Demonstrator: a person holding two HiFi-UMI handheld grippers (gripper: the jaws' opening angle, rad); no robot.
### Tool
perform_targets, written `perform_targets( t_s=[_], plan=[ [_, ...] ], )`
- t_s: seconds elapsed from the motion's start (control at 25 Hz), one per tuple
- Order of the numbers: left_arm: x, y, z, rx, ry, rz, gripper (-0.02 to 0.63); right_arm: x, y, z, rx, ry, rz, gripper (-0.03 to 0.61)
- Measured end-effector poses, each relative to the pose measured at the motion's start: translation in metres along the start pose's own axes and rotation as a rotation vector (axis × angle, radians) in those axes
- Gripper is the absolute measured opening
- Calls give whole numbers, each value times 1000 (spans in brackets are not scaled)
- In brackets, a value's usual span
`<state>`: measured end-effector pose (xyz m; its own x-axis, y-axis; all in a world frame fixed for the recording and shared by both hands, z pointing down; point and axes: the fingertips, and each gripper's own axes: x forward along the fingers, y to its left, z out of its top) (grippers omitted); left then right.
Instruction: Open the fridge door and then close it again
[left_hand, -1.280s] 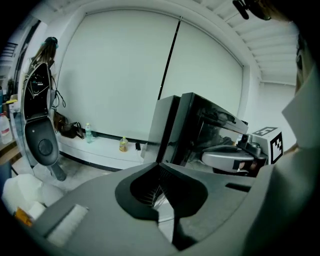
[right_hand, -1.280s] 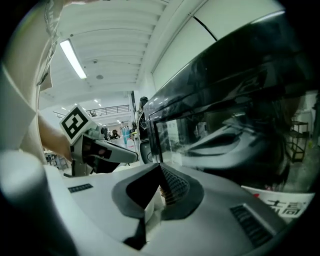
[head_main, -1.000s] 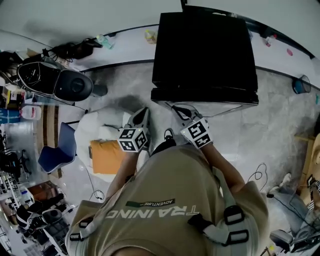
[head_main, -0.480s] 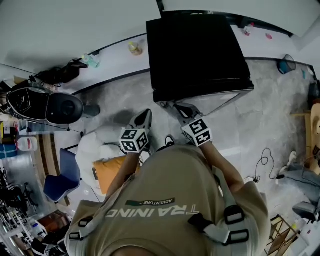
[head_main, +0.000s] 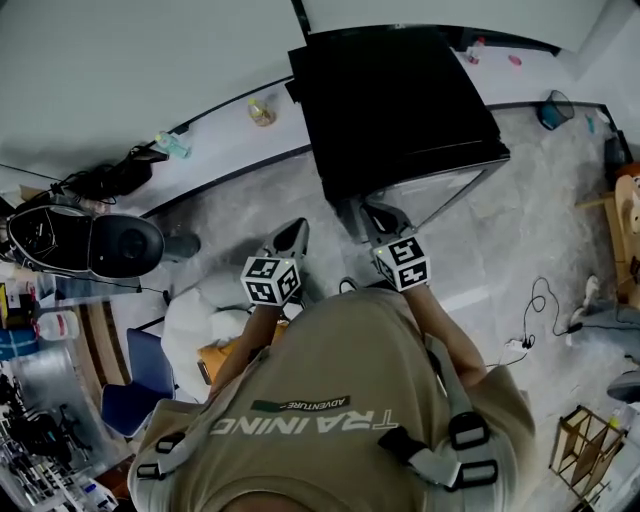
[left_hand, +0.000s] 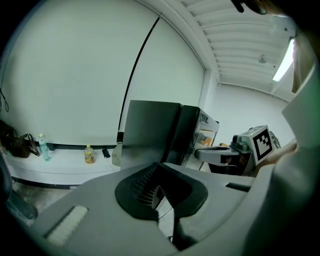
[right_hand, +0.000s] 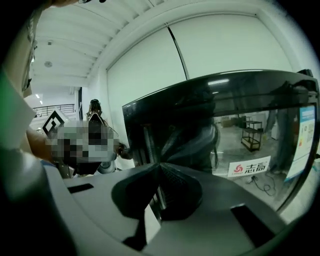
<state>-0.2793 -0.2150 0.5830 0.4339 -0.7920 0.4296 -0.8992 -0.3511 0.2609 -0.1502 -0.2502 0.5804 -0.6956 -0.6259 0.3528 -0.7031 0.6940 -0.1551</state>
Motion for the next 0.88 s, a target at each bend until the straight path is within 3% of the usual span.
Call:
perform_targets(
  t_s=[0.16,0.56,0.76,0.88],
  plan=[
    [-1,6,-11,0,23,-27,2,-3,7,-5,-9,7,-38,-5],
    [5,-5,-23,-3,46,-61,0,-22,18,-11,-114,59,-12,-5],
    [5,-17,-9,128,35,-24,2,-37,14,12,-172,6,-1,-5],
    [2,-25,9,128,-7,-24,0,-46,13,37,-209,-44,13,-5]
  ],
)
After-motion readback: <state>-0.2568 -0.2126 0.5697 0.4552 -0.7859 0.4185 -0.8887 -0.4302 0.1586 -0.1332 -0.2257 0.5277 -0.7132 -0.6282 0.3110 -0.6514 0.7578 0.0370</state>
